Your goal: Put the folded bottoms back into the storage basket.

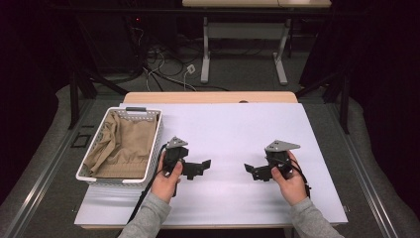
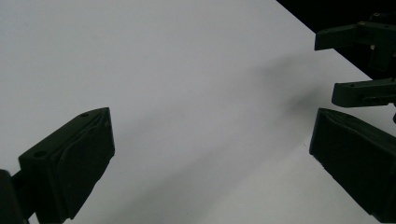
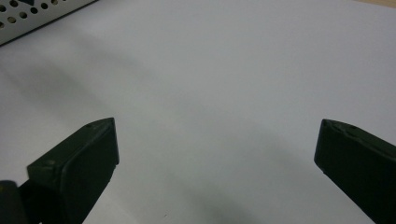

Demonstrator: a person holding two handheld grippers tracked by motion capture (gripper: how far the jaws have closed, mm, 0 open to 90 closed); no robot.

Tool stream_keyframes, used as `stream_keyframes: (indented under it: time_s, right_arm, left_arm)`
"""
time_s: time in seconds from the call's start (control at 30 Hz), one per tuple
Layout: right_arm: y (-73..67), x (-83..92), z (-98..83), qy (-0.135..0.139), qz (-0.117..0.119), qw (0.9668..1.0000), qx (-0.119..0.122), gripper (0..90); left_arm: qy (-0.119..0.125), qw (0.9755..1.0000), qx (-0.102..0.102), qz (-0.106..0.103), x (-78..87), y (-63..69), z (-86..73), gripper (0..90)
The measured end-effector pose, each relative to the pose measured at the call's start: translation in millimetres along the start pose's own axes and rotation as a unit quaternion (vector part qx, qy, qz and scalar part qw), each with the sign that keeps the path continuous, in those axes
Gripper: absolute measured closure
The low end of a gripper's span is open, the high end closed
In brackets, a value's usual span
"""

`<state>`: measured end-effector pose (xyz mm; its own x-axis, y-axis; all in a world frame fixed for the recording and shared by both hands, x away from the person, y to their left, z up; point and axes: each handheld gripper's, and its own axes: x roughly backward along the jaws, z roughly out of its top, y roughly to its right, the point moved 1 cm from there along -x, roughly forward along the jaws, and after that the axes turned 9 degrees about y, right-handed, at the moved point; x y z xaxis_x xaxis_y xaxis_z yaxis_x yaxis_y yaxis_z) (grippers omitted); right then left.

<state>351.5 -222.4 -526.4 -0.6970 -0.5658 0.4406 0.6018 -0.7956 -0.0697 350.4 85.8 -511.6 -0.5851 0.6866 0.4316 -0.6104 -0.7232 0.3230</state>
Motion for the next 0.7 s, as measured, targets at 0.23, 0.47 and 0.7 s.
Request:
stream_keyframes:
  time_s: [0.23, 0.47, 0.7]
  right_arm:
    - [-2.3, -1.9, -3.4, 0.001, 0.005, 1.0000, 0.006, 0.0]
    - [-7.2, -4.8, -7.7, -0.001, 0.013, 0.9998, 0.014, 0.0]
    - [-6.8, -8.2, -12.9, -0.006, 0.014, 0.9998, 0.011, 0.0]
  left_arm:
    - [-0.001, 0.9999, -0.012, -0.008, -7.5, 7.7, -10.5, 0.0]
    - [0.005, 0.9997, -0.011, -0.021, -12.3, 9.0, -23.5, 0.1]
    - [-0.003, 0.9996, -0.026, -0.015, -19.2, 9.4, -37.4, 0.3]
